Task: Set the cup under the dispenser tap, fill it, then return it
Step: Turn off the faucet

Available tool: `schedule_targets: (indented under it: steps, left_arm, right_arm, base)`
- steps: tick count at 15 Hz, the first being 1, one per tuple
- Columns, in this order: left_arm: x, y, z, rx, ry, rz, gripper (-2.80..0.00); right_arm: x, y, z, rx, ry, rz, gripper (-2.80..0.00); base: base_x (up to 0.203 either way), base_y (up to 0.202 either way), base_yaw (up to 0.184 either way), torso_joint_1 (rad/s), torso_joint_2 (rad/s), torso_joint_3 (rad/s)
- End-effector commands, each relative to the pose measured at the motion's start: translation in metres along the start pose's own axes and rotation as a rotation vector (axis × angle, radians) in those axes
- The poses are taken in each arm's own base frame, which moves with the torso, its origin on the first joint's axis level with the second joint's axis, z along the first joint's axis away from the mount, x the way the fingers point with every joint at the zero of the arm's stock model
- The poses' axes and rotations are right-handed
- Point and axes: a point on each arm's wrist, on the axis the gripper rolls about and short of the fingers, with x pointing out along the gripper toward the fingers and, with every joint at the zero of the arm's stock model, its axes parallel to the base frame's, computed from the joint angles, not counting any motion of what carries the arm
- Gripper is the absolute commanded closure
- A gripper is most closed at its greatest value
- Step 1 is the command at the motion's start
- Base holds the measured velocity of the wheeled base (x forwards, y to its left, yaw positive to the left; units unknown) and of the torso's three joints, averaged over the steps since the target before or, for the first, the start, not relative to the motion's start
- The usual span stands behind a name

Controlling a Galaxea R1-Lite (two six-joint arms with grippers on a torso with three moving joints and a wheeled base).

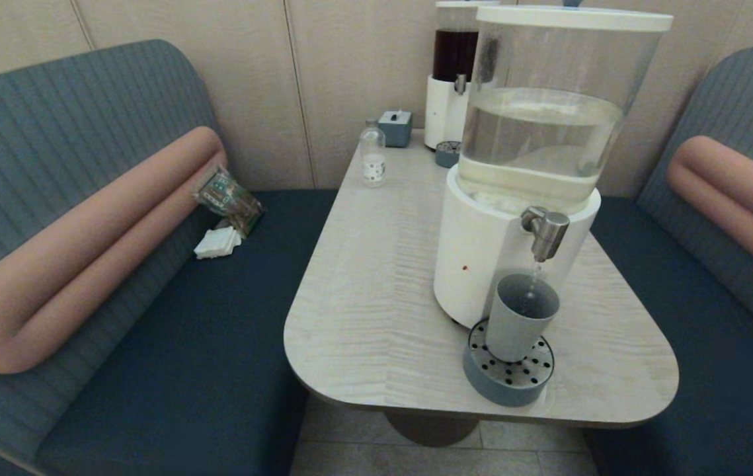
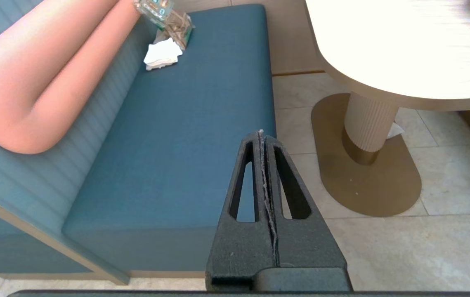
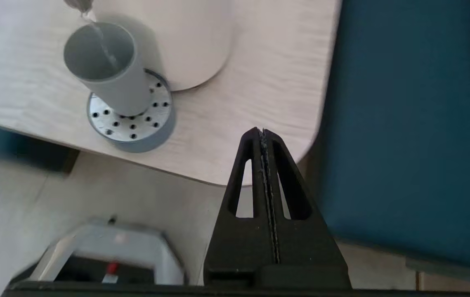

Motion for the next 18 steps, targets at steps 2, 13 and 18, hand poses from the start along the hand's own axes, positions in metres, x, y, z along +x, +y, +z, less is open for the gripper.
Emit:
schedule_targets:
  steps: [2, 13, 18]
  left_arm:
    - [0.0, 0.0, 0.0, 0.0, 0.0, 0.0, 0.0]
    - [0.0, 0.0, 0.0, 0.0, 0.001, 0.001, 0.0]
    - [0.0, 0.0, 0.0, 0.0, 0.001, 0.001, 0.0]
  right_arm:
    - [-0.052, 0.007, -0.053, 0.001, -0.157, -0.06, 0.0]
    - [-0.071, 0.024, -0.21, -0.077, -0.346, -0.077, 0.0]
    - [-0.03, 0.022, -0.23, -0.056, -0.484, -0.135, 0.0]
  base:
    - [0.0, 0.0, 0.0, 0.0, 0.0, 0.0]
    - [0.0, 0.0, 0.0, 0.0, 0.0, 0.0]
    - [0.0, 0.0, 0.0, 0.0, 0.0, 0.0]
